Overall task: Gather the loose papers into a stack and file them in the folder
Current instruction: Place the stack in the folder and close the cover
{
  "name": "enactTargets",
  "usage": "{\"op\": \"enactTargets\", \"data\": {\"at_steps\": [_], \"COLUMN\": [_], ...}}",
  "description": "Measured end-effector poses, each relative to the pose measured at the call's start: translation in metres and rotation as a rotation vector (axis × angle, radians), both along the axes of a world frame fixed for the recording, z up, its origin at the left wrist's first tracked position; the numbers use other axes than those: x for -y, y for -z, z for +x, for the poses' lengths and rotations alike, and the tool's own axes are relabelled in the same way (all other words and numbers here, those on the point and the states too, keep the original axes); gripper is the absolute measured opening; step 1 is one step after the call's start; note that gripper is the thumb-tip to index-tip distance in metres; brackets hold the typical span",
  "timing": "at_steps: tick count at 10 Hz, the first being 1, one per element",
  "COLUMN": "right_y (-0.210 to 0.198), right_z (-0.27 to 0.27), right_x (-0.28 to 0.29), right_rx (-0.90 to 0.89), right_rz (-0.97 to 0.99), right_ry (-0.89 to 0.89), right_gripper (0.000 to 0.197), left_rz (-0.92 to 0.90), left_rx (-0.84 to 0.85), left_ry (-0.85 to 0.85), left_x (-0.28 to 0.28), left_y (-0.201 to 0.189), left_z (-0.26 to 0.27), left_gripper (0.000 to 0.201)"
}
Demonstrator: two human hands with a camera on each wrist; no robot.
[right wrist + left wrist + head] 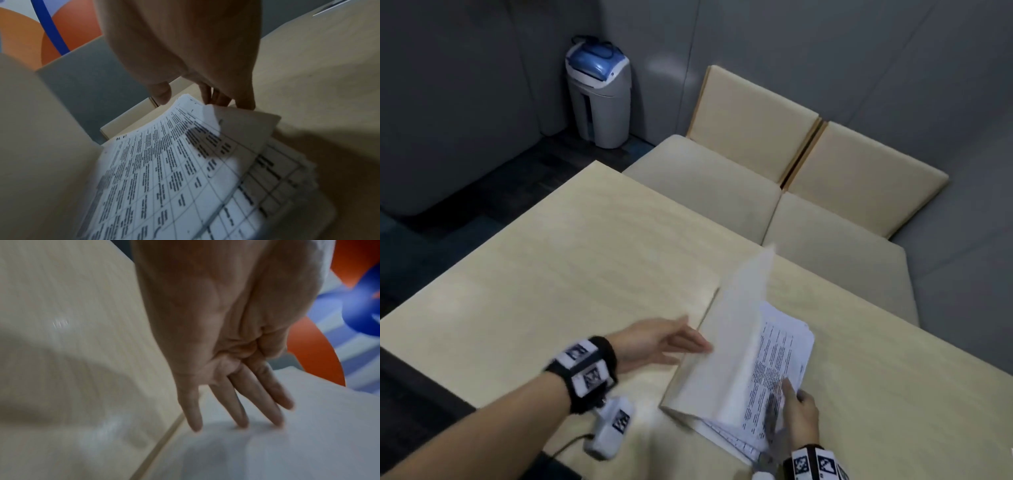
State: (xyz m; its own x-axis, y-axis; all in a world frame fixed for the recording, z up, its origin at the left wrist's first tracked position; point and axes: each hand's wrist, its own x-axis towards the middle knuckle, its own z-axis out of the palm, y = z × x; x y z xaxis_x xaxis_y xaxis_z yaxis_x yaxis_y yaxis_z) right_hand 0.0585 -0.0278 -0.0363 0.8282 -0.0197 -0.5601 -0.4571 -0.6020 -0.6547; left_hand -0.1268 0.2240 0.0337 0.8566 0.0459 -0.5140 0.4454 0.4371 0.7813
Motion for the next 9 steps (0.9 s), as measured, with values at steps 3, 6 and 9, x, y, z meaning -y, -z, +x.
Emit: {"op": "enactTargets", "data": {"at_steps": [3, 6, 9], "right_y": [0.012, 0.014, 0.012], "right_z": [0.012, 0.019, -0.001], "right_x": [0.032, -0.021, -0.077], "right_rx": [-0.314, -0.294, -0.178], "right_rz": [0.273, 0.285, 0.260], "right_ry": [0.077, -0.392, -0.465], "right_gripper": [0.070, 0.027, 0.026], "left_rz": [1.366, 1.452, 1.304], "left_rx": [-0.096, -0.337, -0.507], "left_ry": [0.784, 0.717, 0.592], "left_x": [0.093, 0.068, -0.045], "left_y": [0.086, 0.078, 0.055], "left_z": [0.035, -0.009, -0.055], "left_gripper": [0.084, 0.137, 0.130]}}
